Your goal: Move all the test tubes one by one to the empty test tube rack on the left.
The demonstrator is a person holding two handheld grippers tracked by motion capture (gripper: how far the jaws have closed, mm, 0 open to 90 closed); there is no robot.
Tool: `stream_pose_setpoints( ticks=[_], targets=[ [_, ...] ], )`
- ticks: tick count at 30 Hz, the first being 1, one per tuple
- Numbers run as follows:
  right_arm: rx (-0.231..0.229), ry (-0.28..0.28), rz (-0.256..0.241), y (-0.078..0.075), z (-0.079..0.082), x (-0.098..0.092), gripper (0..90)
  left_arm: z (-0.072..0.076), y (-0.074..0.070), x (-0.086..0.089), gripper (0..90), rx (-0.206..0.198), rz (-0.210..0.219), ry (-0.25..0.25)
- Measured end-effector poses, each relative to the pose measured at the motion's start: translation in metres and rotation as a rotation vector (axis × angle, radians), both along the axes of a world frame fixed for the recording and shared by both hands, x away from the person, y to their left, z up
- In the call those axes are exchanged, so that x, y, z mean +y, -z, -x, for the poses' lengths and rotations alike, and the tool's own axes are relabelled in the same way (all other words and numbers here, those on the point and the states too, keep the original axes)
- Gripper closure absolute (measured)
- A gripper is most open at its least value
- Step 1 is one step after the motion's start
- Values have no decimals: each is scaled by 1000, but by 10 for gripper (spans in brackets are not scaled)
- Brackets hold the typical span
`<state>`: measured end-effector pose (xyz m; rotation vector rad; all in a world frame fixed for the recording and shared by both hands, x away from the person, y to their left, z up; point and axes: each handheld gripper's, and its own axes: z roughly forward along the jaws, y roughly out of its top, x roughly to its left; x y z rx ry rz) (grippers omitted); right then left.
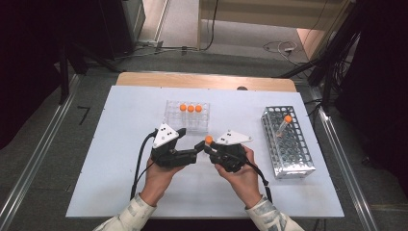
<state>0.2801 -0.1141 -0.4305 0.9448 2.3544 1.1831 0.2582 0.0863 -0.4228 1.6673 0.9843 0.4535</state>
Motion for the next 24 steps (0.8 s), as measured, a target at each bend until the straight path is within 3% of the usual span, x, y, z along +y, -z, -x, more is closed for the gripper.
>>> stream_pose_setpoints(
  ticks=[10,17,24],
  targets=[
    [-2,-49,0,0,5,16,721,2,3,-6,359,-23,-48,29],
    [1,-60,-2,1,7,18,721,3,5,-8,543,-25,-60,48],
    [5,-63,2,1,8,19,721,4,6,-10,581,-23,-66,57]
  ],
)
